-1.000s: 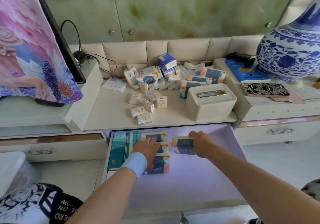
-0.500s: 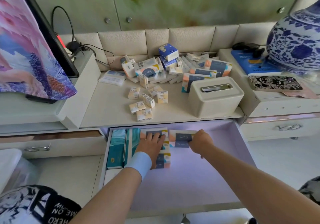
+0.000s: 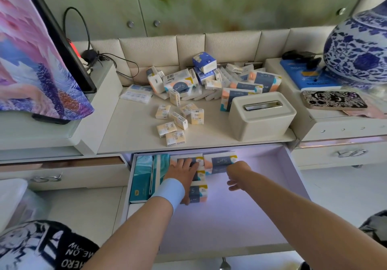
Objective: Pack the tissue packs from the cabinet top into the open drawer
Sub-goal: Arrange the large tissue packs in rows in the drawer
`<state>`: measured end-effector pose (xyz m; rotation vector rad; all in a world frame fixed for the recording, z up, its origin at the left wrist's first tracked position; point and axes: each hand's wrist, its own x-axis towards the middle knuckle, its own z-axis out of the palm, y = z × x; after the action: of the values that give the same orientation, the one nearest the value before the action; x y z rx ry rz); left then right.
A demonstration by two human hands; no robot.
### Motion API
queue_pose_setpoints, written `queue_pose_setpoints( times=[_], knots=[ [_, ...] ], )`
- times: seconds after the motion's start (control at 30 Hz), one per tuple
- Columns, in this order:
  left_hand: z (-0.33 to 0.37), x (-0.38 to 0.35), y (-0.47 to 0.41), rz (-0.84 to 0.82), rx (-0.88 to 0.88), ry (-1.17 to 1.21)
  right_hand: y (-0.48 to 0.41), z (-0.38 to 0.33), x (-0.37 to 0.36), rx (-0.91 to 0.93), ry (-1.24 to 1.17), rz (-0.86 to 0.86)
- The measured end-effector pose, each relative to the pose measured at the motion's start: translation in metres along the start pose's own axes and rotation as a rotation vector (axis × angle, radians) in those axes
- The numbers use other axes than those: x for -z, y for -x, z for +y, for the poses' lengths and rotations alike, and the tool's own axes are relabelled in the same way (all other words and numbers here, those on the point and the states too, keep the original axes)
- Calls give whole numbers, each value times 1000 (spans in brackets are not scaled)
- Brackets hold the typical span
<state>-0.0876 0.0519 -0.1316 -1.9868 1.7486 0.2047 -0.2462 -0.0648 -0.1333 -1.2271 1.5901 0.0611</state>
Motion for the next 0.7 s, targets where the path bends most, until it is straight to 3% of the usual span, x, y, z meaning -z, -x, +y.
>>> queue_pose_setpoints(
  times=[0.13, 0.27, 0.43, 0.57, 0.7],
  knots=[
    [1, 9, 3, -53, -3, 35, 7, 0, -5, 144, 3, -236],
    [2, 13, 7, -53, -3, 62, 14, 0, -8, 294, 281, -220],
    [-2, 30, 12, -59, -37, 153, 27, -7, 8, 421, 471, -28],
    [-9, 74, 12, 59, -43, 352, 45, -30, 38, 586, 471, 209],
    [-22, 131, 13, 146, -11, 372, 71, -60, 77, 740, 576, 336]
  ],
)
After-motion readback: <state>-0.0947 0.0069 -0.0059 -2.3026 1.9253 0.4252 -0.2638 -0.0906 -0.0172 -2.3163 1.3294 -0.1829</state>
